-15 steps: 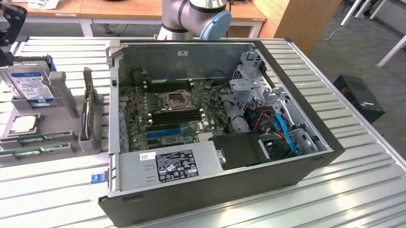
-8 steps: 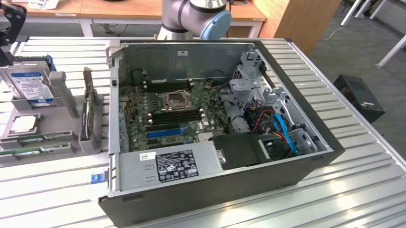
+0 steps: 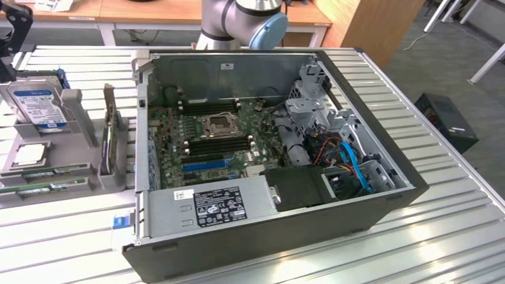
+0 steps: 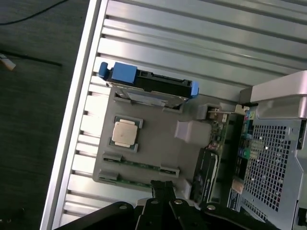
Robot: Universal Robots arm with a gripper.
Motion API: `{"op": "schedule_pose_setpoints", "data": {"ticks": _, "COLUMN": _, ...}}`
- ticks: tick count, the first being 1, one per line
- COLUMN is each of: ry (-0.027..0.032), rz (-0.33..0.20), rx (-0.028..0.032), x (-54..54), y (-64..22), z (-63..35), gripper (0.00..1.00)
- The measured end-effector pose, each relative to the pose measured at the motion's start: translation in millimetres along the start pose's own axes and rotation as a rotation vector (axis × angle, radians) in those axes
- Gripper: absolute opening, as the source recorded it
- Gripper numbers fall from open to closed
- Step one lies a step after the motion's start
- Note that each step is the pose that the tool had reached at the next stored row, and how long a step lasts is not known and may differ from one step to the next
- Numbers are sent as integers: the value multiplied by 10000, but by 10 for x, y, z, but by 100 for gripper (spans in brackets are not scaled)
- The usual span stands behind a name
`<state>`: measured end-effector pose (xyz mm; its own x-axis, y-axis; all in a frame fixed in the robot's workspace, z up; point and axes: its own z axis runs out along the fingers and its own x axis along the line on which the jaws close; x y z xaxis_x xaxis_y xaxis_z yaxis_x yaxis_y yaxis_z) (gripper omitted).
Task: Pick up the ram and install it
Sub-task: 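Pick up the ram and move it above insertion slot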
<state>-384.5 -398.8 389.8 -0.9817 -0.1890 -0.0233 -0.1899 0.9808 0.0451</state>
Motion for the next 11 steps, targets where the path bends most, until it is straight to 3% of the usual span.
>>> {"op": "schedule_pose_setpoints", "data": {"ticks": 11, "ry": 52, "rz": -1141, "rx": -26, "x": 0, "y": 0, "z": 0, "gripper": 11}}
